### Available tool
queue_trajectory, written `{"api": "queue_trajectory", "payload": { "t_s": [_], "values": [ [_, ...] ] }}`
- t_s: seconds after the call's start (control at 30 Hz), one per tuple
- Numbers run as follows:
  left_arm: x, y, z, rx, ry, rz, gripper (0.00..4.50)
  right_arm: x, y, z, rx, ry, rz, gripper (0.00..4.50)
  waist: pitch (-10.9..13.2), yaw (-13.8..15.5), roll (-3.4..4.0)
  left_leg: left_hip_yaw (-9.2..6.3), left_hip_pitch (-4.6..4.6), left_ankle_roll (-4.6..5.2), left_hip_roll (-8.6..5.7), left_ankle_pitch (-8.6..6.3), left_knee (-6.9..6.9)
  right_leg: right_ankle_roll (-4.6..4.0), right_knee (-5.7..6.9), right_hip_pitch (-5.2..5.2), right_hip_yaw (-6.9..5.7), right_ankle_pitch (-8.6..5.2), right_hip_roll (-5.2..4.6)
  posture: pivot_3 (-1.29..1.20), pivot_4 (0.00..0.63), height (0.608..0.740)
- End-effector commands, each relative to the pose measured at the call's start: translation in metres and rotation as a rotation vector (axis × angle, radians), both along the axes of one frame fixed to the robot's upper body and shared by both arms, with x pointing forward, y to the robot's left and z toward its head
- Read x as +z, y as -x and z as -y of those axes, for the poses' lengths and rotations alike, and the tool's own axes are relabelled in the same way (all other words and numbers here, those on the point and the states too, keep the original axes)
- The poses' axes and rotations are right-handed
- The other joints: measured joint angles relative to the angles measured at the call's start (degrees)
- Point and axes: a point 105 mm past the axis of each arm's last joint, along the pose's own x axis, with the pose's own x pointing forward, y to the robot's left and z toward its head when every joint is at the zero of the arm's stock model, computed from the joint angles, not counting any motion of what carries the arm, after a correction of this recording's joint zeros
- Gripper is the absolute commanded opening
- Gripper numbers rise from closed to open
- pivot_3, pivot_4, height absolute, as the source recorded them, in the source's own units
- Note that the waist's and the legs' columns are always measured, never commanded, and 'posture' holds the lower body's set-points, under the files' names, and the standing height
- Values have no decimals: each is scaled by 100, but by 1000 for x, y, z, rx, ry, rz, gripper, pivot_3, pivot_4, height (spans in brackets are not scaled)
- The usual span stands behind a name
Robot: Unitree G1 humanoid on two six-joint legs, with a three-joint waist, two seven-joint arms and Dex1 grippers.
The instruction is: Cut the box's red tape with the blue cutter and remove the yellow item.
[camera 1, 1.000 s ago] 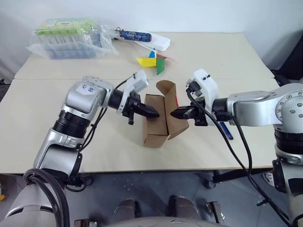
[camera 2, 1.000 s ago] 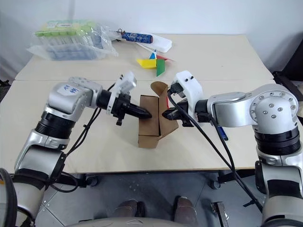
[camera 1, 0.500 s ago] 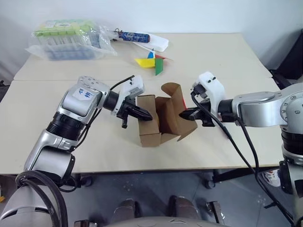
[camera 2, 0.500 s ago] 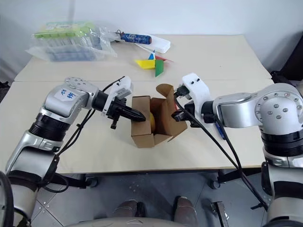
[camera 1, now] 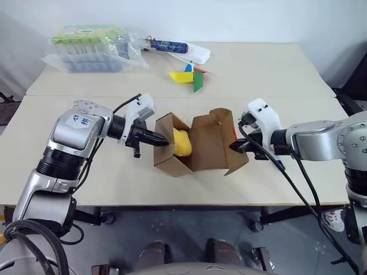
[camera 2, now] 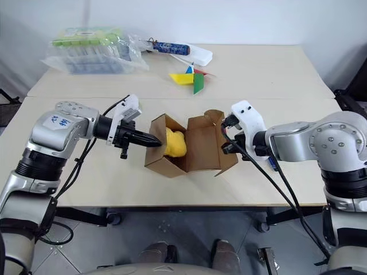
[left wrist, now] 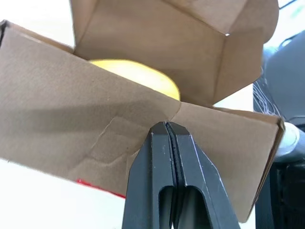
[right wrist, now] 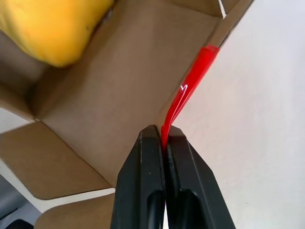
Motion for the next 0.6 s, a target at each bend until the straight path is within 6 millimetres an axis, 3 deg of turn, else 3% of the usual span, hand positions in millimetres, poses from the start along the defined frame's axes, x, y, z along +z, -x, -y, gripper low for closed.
{"api": "queue_trajectory", "payload": {
  "t_s": [0.03, 0.6],
  "values": [
    [-31, -5, -8, 99, -78, -62, 0, 1, 5, -6, 48, -6, 7, 26, 0, 30, 1, 0, 0, 0, -1, 0, 1, 0, 1, 0, 0, 0, 0, 0, 150, 740],
    [-46, -5, 13, 91, -47, -100, 0, -15, 2, -12, 46, -2, -20, 26, 10, 27, -14, 3, -28, 3, -27, 2, -11, 3, 1, -17, -30, 2, -5, 0, 150, 740]
  ]
}}
